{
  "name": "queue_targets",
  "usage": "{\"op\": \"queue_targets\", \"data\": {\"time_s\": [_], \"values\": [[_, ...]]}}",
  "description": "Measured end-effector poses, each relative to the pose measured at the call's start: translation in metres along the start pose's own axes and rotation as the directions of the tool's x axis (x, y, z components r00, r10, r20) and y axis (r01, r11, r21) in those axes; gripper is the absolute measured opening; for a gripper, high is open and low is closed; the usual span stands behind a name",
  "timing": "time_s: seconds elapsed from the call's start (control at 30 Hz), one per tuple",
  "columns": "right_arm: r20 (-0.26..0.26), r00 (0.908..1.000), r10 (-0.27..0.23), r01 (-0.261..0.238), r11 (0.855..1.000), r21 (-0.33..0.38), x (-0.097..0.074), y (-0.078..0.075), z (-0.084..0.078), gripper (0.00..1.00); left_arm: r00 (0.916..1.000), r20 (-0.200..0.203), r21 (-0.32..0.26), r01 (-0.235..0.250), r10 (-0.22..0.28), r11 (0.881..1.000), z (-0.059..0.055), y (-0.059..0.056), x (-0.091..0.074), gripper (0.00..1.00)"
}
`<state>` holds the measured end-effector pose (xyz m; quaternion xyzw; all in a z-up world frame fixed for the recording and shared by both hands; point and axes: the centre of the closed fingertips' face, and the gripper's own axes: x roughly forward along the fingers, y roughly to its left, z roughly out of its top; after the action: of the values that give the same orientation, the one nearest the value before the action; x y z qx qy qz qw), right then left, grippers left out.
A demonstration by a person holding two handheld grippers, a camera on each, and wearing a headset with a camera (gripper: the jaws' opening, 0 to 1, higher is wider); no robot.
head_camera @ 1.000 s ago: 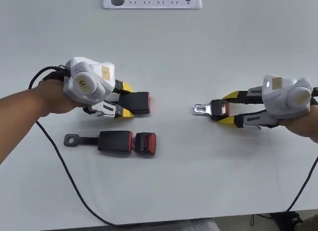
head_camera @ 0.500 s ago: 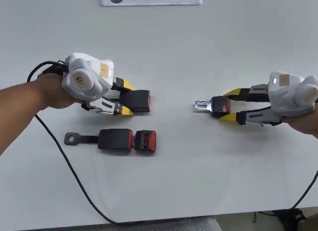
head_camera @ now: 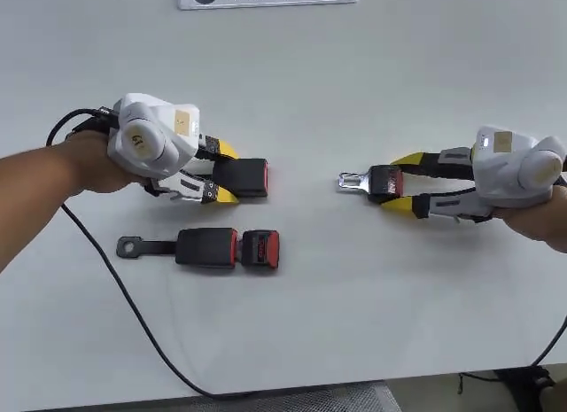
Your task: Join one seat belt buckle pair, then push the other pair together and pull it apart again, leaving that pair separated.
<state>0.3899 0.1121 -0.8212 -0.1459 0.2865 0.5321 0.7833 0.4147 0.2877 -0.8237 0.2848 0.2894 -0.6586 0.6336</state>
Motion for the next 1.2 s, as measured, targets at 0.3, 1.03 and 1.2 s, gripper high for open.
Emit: {"op": "queue_targets", "data": {"time_s": [0.3,1.03,1.2], "values": [[0.031,0.9995,0.000,0.000,1.000,-0.008,0.020,0.005,0.016,0.34,1.0000,0.002,-0.001,-0.005,0.005,1.000,0.000,-0.001,-0.001,0.35],[0.042,0.9970,0.065,-0.062,0.995,-0.078,0.066,0.020,0.052,0.34,0.9999,-0.016,0.010,-0.004,0.004,1.000,-0.002,-0.004,-0.003,0.35],[0.022,0.9967,0.079,-0.076,0.991,-0.108,0.073,0.024,0.055,0.34,0.9997,-0.026,0.016,0.003,-0.003,1.000,-0.002,-0.005,-0.003,0.34]]}}
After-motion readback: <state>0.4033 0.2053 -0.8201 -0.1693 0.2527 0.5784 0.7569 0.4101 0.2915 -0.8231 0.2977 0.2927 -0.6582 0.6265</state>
